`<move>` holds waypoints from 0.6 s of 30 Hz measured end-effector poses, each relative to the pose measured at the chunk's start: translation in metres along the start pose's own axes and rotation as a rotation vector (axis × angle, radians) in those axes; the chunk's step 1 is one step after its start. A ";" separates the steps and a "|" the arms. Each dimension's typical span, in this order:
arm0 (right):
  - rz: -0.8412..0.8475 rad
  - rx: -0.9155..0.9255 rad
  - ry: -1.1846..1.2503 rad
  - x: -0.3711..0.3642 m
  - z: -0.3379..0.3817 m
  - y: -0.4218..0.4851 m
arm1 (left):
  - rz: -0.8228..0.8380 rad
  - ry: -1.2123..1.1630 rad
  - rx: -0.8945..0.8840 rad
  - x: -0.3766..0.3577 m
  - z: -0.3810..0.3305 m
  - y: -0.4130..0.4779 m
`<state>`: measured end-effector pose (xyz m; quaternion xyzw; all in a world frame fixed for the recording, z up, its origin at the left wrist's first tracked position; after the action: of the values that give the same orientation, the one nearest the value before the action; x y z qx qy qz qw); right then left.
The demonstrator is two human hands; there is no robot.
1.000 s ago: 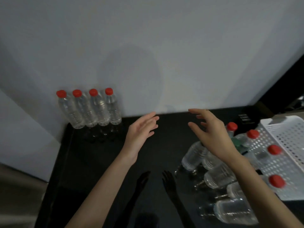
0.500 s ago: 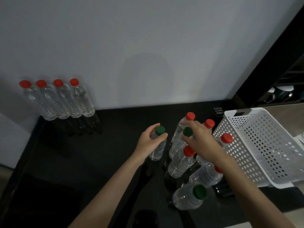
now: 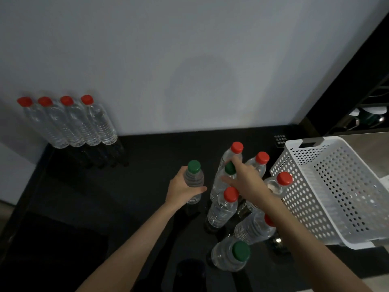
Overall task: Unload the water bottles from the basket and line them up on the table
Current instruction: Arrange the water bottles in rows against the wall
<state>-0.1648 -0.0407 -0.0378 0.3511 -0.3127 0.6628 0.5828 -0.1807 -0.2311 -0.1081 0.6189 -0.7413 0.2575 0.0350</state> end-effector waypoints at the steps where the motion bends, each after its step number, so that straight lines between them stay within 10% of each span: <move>1: 0.004 0.010 -0.003 0.000 0.001 0.002 | -0.019 0.006 -0.008 0.001 0.001 0.000; 18: 0.290 0.244 0.113 -0.046 0.116 0.057 | -0.303 0.178 -0.050 0.137 0.037 -0.038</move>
<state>-0.2063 -0.1683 -0.0116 0.3328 -0.2442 0.7914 0.4509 -0.1672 -0.3741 -0.0768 0.6972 -0.6395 0.2848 0.1544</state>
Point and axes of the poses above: each hand's wrist, its own y-axis towards the middle knuckle, its own x-axis out of the back of the hand, z = x × y, the point moved 5 cm from there along y, towards the middle knuckle, and after that the axes turned 2 degrees about x, right-handed, at the moved point
